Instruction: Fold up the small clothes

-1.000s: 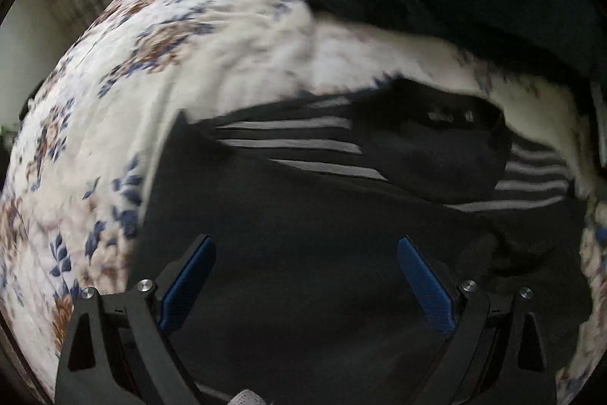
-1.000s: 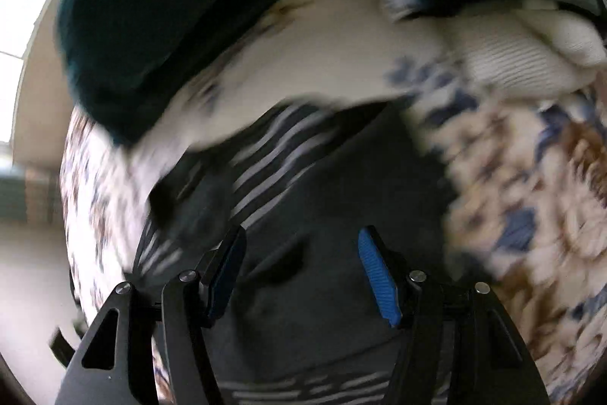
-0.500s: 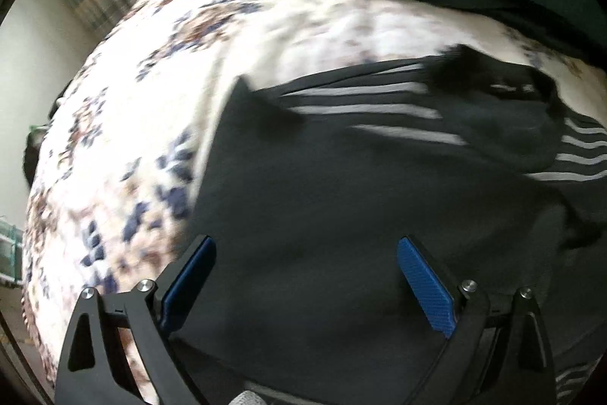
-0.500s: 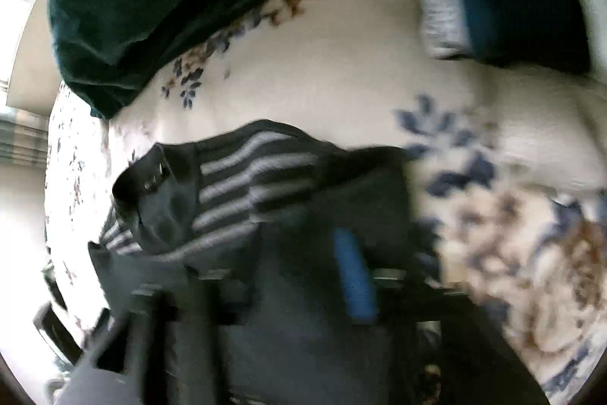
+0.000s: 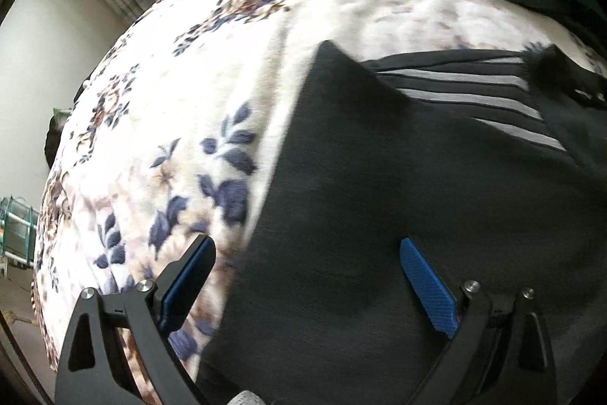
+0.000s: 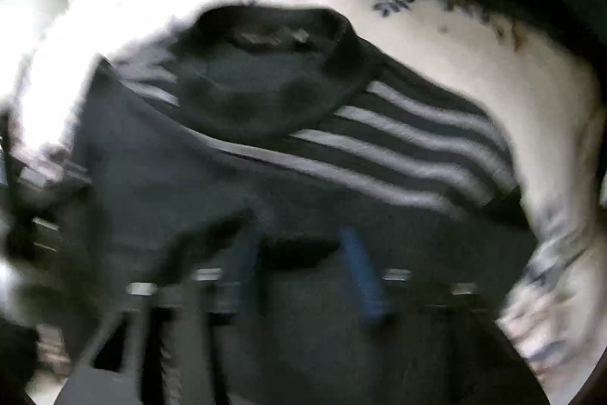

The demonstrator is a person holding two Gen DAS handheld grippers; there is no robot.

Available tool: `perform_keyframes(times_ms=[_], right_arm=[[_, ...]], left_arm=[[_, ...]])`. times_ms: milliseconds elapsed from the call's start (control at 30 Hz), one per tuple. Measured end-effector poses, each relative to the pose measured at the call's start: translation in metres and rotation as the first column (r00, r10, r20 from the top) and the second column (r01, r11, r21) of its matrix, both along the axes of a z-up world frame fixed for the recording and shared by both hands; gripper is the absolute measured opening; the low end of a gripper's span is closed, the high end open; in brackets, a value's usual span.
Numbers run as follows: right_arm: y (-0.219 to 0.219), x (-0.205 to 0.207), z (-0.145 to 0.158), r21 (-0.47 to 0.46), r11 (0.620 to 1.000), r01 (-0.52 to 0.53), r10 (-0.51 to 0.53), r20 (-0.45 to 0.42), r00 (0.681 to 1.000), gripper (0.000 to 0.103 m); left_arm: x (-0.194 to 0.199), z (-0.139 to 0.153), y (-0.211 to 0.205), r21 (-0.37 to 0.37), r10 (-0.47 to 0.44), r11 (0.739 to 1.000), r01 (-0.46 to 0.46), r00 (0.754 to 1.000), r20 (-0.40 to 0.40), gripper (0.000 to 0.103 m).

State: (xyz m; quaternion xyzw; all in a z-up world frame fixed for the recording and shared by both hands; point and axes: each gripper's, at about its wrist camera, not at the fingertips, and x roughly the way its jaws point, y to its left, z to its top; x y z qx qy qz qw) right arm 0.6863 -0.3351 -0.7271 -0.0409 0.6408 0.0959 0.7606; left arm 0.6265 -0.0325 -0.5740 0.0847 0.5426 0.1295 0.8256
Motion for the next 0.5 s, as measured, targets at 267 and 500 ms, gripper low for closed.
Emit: perform_keyframes(times_ms=[267, 500], right_arm=[[-0.087, -0.015, 0.033, 0.094, 0.921, 0.378, -0.381, 0.009, 0.925, 0.028], [-0.160, -0.098, 0.035, 0.213, 0.694, 0.687, -0.666, -0.172, 0.726, 0.046]], left_arm=[[-0.010, 0.016, 0.007, -0.050, -0.001, 0.999, 0.001, 1.000, 0.015, 0.100], [-0.021, 0.000, -0.006, -0.067, -0.005, 0.998, 0.004, 1.000, -0.019, 0.101]])
